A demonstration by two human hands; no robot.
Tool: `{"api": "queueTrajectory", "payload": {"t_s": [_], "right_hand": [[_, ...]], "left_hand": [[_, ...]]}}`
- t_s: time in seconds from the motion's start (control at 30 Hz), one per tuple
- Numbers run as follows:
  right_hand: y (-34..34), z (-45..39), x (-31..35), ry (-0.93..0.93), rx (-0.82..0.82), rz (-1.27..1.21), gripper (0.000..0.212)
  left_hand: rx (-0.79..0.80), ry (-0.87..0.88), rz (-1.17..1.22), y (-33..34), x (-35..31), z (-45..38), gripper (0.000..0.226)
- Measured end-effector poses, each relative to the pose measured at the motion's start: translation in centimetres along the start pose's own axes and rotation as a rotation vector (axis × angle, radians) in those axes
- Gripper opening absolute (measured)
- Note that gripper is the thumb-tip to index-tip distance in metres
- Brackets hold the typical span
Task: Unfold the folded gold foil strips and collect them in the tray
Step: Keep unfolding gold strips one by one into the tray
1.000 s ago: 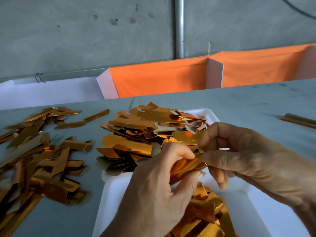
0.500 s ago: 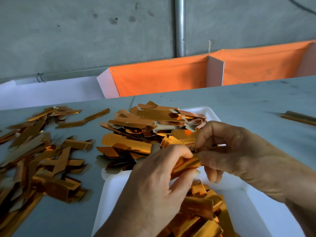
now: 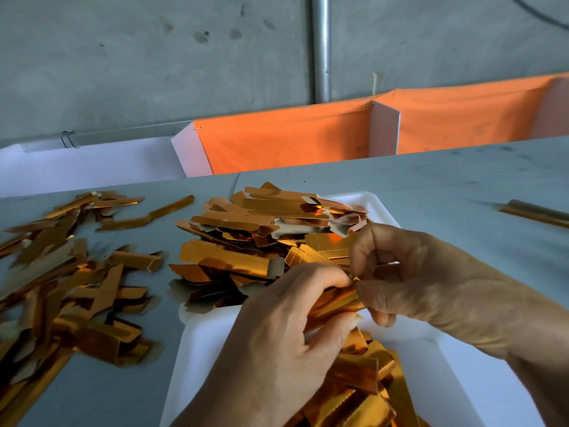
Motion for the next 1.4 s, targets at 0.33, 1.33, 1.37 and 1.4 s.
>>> {"api": "queueTrajectory", "payload": {"t_s": [0.33,1.33,1.37,1.4], "right_hand": [[-0.2,0.3,0.4,-0.084,-0.019,-0.020,0.015],[1.5,0.2,0.9,-0.040,-0.141,0.360,0.020],[1.5,0.2,0.9,-0.051,-0.148,0.344,0.020],[1.5,0.2,0.8,-0.065,-0.157,0.321,0.020]], "left_hand": [[-0.115,0.099,-0.051,-0.3,-0.3,-0.1,0.028],[-0.140,-0.115,0.076,-0.2,0.0,0.0,0.006],[-0.148,-0.117,0.091,-0.2,0.0,0.0,0.005],[-0.156,-0.118,0.099,-0.2,0.0,0.0,0.006]]}}
Point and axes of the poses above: each hand's wrist, its own z-axis away from the middle knuckle, its own y-axis out of the palm, x = y × z, the point moved 1 cm from there along -z, towards the middle knuckle, and after that the axes turned 8 degrees about x, right-handed, at the moved point
